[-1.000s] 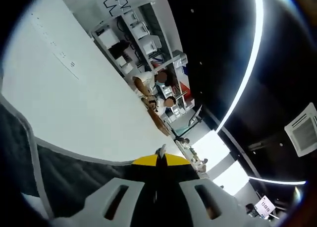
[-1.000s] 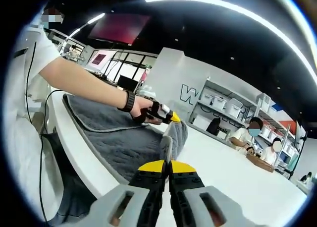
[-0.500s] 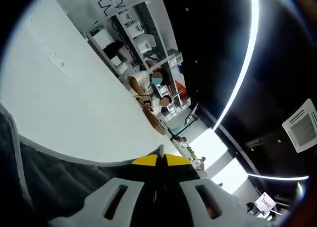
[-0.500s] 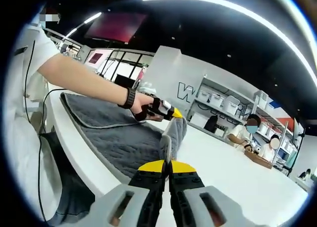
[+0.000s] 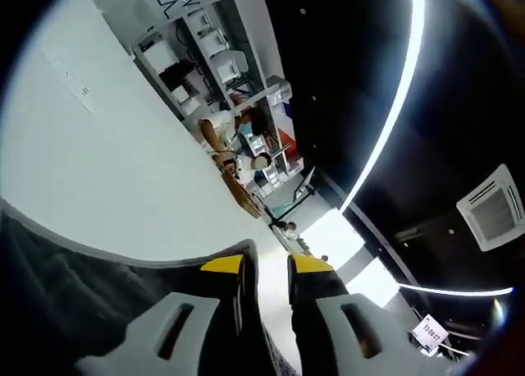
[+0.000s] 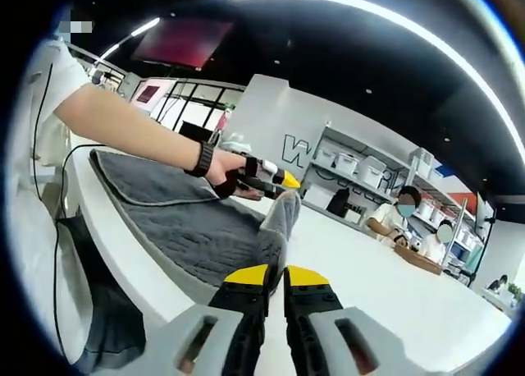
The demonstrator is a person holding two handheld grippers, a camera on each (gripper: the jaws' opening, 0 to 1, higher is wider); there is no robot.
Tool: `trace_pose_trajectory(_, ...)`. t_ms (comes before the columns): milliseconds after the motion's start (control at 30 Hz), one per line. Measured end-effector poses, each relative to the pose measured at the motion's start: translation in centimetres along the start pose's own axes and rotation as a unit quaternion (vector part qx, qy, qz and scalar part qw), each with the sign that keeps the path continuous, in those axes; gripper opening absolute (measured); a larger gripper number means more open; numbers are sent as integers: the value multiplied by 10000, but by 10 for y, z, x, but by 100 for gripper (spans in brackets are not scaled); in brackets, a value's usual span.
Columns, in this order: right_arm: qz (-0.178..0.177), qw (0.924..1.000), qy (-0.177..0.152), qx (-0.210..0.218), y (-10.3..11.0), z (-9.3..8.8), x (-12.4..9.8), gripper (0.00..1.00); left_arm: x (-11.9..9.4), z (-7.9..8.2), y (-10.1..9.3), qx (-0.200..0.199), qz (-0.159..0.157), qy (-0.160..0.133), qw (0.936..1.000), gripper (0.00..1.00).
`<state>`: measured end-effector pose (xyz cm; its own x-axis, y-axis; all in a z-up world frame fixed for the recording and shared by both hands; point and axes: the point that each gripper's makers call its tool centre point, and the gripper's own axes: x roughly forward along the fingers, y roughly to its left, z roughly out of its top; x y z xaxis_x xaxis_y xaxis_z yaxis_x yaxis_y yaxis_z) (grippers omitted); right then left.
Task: Open the folded towel by lifting each exposed corner and separating the folded layers until the towel lies flat within the target outline without major curled edges
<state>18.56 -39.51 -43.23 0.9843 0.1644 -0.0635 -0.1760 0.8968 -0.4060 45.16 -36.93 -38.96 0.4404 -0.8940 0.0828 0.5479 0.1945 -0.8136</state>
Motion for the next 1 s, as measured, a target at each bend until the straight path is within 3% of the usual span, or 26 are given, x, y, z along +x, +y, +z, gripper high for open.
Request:
trace_pose_trajectory(233,-154,9999,52,-48,-6,-3,0,10,9,1,-6,-78,-221,47,9997,32)
trace_pose_trajectory(333,-237,9997,71,-51,-10,-4,0,16,15,5,-9,77,-374,-4,9993,40)
trace_pose_trajectory(400,-212,9997,114,-29,-10,-7,0,14,20,7,-8,241,-368,-51,9990,46)
trace_pose_trajectory(600,-118,9996,238,-129,-3,-10,6,23,21,6,-7,198,-385,41,9991,46)
trace_pose_trajectory(933,-68,9984,413,-385,1,-15,19,27,11,-4,1,274,-197,201,9992,48)
trace_pose_trajectory(1000,-56,9979,486,-425,1,-17,23,28,11,-8,4,117,-185,263,9994,49)
